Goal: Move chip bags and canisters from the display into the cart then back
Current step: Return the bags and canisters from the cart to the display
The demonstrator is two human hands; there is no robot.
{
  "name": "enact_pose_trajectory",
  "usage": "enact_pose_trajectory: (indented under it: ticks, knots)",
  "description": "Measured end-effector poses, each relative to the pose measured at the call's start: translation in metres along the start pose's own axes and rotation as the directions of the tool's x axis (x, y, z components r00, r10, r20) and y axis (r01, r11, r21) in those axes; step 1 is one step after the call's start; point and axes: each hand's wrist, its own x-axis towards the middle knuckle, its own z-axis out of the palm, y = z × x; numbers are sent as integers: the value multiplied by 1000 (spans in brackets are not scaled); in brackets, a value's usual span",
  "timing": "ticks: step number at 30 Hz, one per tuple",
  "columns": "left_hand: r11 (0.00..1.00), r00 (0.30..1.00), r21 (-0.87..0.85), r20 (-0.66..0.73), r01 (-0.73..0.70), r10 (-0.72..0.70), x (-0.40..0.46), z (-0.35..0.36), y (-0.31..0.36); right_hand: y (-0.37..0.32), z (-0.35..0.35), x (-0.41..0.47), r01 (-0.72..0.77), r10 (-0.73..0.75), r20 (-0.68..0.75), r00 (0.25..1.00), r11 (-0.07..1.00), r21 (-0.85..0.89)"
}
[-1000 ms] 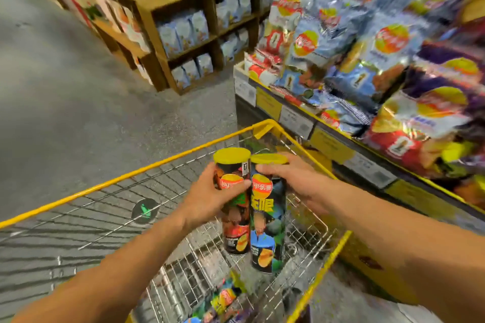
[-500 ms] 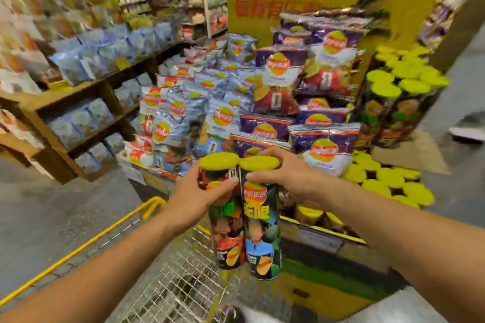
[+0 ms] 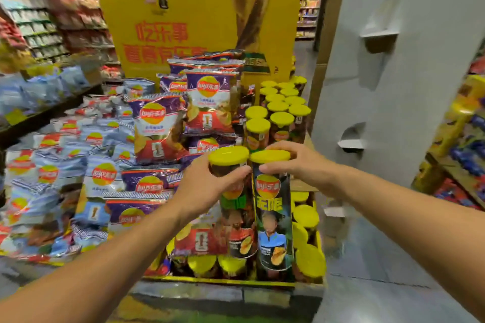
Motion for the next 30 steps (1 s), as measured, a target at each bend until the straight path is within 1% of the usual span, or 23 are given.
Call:
enact_pose_trajectory:
  ticks: [3, 6, 9, 12, 17, 22, 25, 27, 30]
  knots:
    - [990, 999, 138, -36, 11, -6, 29, 21, 16, 11, -35, 7, 22, -25, -116, 993, 999, -28]
    - [964, 999, 268, -48, 6, 7, 54, 38, 19, 25, -53, 23, 13, -28, -185, 982, 996, -83]
    - [934, 999, 358, -45, 5, 12, 78, 50, 15, 40, -61, 45, -21, -35, -281, 959, 981, -194]
    - [905, 999, 426, -31, 2, 13, 104, 55, 5, 52, -63, 69, -51, -19, -322, 947, 976, -210]
    - [903, 1000, 430, -13, -12, 20, 131, 58, -11, 60, -59, 101, -91, 4, -372, 928, 972, -216]
    - [916, 1000, 402, 5, -9, 7, 150, 58, -29, 69, -55, 123, -98, 8, -401, 916, 974, -206]
    - [884, 998, 466, 40, 20, -44, 153, 58, -33, 72, -54, 128, -122, 19, -412, 911, 967, -225]
    - [859, 998, 511, 26, 39, -61, 152, 58, -34, 73, -55, 128, -151, 41, -399, 916, 957, -249]
    - [856, 997, 515, 19, 51, -71, 150, 60, -34, 73, -56, 126, -168, 61, -367, 928, 949, -266]
